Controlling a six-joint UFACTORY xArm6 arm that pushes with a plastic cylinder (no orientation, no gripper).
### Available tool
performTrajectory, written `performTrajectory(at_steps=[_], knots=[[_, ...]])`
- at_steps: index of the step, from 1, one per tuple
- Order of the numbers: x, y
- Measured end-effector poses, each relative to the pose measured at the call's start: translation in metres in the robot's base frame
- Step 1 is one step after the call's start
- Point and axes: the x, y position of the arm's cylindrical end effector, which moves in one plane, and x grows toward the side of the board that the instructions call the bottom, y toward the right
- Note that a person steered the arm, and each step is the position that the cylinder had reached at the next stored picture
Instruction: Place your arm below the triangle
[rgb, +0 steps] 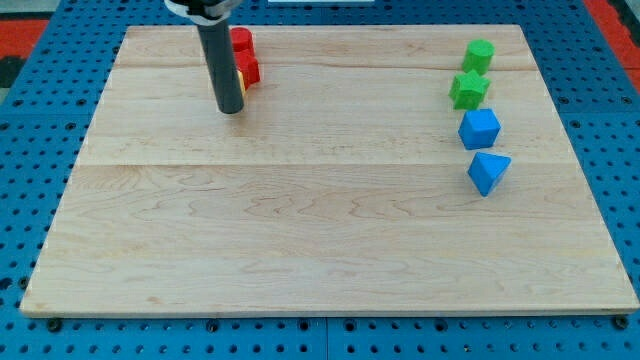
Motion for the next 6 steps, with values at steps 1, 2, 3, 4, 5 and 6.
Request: performTrajectory(at_steps=[1, 2, 3, 4, 5, 6], knots=[[0.063, 0.049], [0.142, 0.148], [0.184, 0.249], [0.182, 0.295], [0.157, 0.297], [0.132, 0.294]])
